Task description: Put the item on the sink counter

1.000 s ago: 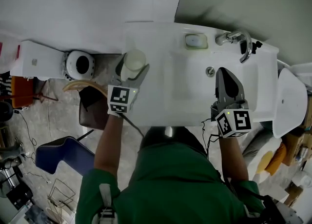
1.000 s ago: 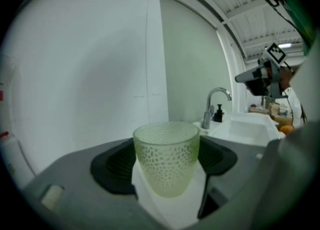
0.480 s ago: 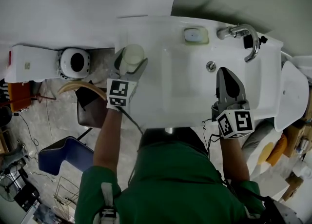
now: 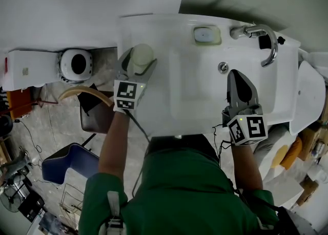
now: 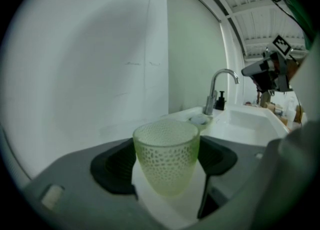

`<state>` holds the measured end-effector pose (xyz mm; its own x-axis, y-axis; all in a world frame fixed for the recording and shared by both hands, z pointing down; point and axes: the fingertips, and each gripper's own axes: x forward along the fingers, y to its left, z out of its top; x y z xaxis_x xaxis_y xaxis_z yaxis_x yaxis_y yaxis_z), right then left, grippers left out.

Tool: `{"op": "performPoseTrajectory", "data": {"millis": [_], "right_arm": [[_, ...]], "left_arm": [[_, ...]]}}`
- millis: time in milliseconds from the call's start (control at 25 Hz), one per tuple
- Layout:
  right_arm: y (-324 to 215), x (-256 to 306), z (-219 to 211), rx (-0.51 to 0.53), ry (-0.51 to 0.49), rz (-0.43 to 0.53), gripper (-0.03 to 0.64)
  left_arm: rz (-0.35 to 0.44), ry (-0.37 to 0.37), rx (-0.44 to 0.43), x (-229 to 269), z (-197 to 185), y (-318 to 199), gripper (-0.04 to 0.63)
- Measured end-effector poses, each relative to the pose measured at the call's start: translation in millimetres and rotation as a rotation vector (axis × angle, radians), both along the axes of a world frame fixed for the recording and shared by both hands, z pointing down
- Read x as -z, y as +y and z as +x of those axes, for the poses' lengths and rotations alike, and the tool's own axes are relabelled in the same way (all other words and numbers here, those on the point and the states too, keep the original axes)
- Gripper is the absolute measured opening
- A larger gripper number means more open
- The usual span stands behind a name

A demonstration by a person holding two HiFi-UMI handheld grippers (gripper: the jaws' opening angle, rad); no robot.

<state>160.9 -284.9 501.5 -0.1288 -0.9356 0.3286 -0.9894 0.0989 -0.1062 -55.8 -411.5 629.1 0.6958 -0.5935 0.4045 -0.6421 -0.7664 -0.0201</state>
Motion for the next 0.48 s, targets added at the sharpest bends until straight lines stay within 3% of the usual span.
{"op": "performPoseTrajectory", "data": {"millis": [320, 480], "right_arm": [[-6.5, -9.1, -10.4, 0.024, -0.015, -0.014, 0.002], [-7.4, -5.7, -14.7, 0.030, -0.026, -0.010, 0.002]], "left_arm": [[-0.011, -0.048, -0.007, -19.2, -2.8, -0.8, 0.376], [-0.053, -0.088, -0.015, -28.0, -7.4, 8.2, 0.376]]}}
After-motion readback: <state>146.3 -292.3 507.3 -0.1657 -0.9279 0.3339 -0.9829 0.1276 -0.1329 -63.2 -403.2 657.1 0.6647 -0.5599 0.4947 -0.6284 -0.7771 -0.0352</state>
